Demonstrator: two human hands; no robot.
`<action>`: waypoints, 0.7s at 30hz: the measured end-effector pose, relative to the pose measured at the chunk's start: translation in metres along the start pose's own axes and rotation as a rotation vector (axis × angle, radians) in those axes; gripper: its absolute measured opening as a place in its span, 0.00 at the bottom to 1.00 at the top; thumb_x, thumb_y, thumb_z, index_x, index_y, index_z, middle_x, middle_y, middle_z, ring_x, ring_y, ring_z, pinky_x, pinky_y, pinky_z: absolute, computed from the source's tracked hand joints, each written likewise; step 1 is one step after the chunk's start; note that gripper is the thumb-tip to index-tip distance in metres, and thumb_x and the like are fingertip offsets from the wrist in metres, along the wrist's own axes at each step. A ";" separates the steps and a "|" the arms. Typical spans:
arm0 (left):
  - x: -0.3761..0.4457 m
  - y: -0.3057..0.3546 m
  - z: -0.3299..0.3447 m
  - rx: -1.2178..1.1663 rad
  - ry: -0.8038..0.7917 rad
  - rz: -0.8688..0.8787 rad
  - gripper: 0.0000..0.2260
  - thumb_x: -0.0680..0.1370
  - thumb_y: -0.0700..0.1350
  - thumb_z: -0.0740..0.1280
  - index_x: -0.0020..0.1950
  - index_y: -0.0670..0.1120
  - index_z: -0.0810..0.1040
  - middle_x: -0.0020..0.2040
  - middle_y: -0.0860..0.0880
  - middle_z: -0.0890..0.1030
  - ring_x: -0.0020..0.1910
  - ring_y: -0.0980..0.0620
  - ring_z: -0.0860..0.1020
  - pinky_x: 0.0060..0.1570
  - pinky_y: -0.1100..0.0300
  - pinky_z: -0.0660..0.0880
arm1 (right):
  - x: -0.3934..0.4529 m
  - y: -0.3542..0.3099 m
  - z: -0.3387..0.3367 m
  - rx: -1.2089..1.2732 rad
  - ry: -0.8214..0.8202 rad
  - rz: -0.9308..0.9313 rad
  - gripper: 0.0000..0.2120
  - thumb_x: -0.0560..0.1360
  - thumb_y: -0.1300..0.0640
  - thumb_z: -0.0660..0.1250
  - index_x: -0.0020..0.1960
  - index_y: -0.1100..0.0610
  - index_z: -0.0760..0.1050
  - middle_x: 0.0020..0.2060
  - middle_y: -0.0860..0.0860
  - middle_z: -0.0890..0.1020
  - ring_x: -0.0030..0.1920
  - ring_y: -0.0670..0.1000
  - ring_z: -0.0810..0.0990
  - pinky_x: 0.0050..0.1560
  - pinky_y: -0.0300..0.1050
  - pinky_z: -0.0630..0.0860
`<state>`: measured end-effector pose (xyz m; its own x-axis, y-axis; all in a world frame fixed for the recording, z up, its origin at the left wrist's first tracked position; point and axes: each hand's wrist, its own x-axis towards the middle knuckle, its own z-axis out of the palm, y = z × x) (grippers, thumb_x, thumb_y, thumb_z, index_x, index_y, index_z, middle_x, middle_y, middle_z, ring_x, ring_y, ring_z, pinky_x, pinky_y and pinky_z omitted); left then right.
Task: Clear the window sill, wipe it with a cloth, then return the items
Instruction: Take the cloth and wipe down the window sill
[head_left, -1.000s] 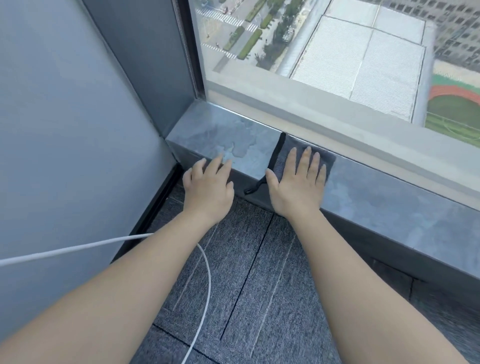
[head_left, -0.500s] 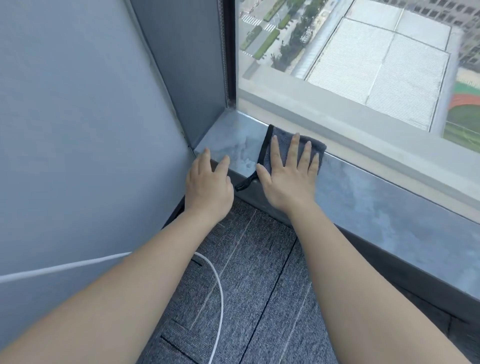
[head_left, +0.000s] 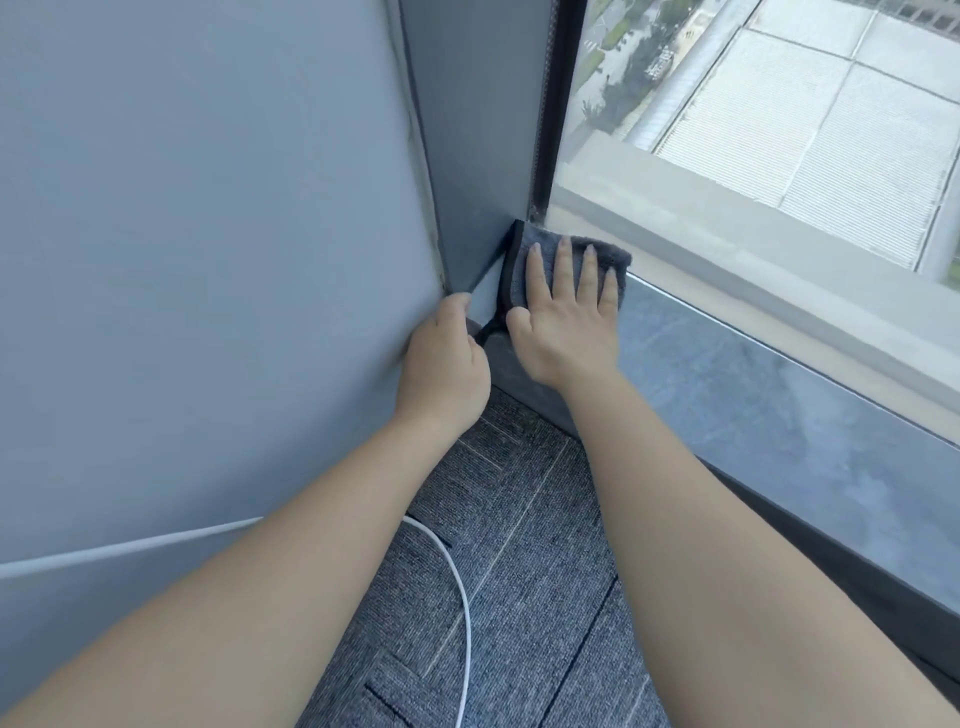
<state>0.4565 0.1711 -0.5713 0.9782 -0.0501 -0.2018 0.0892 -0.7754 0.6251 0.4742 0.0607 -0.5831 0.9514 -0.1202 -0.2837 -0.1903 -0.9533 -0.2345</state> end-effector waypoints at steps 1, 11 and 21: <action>-0.001 0.000 0.000 0.004 -0.009 -0.004 0.21 0.76 0.34 0.53 0.70 0.39 0.62 0.69 0.40 0.70 0.68 0.43 0.68 0.64 0.58 0.60 | 0.002 -0.005 0.000 0.004 0.001 -0.004 0.30 0.77 0.51 0.46 0.76 0.54 0.40 0.77 0.54 0.40 0.76 0.56 0.37 0.75 0.54 0.34; -0.011 -0.006 -0.004 -0.102 -0.017 -0.130 0.19 0.76 0.34 0.54 0.67 0.38 0.64 0.68 0.38 0.71 0.67 0.42 0.69 0.65 0.54 0.64 | -0.016 -0.027 0.015 0.026 -0.001 -0.105 0.29 0.78 0.52 0.50 0.76 0.55 0.46 0.78 0.53 0.45 0.77 0.53 0.41 0.75 0.50 0.37; -0.008 0.005 0.004 -0.033 -0.016 -0.002 0.20 0.77 0.34 0.53 0.69 0.40 0.64 0.70 0.41 0.70 0.69 0.44 0.67 0.66 0.56 0.61 | 0.006 -0.007 0.004 -0.007 -0.010 -0.034 0.28 0.80 0.46 0.44 0.76 0.53 0.42 0.77 0.52 0.42 0.77 0.54 0.39 0.75 0.52 0.36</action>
<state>0.4481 0.1653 -0.5699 0.9748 -0.0587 -0.2151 0.0978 -0.7542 0.6493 0.4808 0.0678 -0.5866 0.9548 -0.0844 -0.2850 -0.1558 -0.9587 -0.2380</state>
